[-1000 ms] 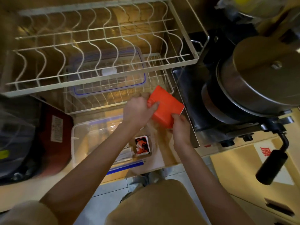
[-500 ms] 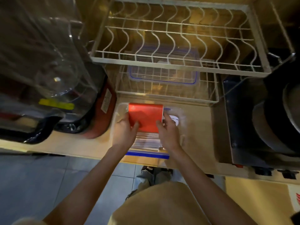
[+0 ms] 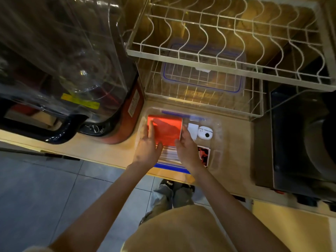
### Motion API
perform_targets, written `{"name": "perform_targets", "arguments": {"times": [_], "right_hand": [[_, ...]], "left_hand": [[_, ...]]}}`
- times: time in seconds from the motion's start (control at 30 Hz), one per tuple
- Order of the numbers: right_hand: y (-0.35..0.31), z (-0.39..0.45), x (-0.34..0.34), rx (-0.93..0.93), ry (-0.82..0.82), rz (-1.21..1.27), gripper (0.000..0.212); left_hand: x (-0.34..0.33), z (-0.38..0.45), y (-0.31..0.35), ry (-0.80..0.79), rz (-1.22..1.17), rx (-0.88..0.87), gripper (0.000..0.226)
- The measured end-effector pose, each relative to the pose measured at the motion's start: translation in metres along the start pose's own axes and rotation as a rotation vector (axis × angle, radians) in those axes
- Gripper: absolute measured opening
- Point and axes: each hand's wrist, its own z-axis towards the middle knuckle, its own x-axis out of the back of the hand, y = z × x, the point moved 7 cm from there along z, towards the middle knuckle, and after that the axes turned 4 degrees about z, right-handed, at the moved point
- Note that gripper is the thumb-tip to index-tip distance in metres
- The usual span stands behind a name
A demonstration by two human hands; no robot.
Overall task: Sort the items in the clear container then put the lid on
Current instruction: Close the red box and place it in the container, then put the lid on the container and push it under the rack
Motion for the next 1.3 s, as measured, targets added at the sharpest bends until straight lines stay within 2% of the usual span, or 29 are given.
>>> {"name": "perform_targets", "arguments": {"times": [0.13, 0.33, 0.47, 0.57, 0.67, 0.77, 0.9, 1.0, 1.17, 1.3], "right_hand": [[-0.002, -0.001, -0.001, 0.035, 0.019, -0.102, 0.037], [0.013, -0.003, -0.007, -0.052, -0.057, -0.337, 0.045], [0.013, -0.003, -0.008, -0.067, -0.094, -0.344, 0.048], [0.012, -0.003, -0.003, -0.110, -0.121, -0.260, 0.047], [0.004, -0.005, 0.014, -0.048, -0.033, -0.242, 0.033], [0.011, -0.008, 0.040, -0.079, 0.089, -0.501, 0.025], [0.039, -0.014, 0.042, -0.236, -0.136, -0.725, 0.030], [0.044, -0.019, 0.043, -0.265, -0.188, -0.742, 0.037], [0.039, -0.024, 0.047, -0.260, -0.177, -0.695, 0.033], [0.017, -0.017, 0.057, -0.189, -0.155, -0.597, 0.021]], "left_hand": [[-0.011, -0.004, 0.004, -0.050, 0.116, -0.060, 0.063], [-0.019, 0.004, 0.004, -0.152, 0.204, -0.067, 0.068], [-0.021, 0.004, 0.004, -0.166, 0.240, -0.074, 0.070], [-0.024, 0.003, 0.002, -0.165, 0.273, -0.078, 0.073], [-0.025, 0.004, 0.003, -0.144, 0.319, -0.111, 0.075], [-0.026, 0.005, 0.006, -0.129, 0.365, -0.177, 0.070], [-0.028, 0.006, 0.006, -0.145, 0.404, -0.203, 0.069], [-0.030, 0.005, 0.006, -0.170, 0.431, -0.211, 0.071], [-0.026, 0.002, 0.013, -0.211, 0.460, -0.187, 0.073], [0.003, 0.021, 0.039, -0.179, 0.441, -0.142, 0.050]]}}
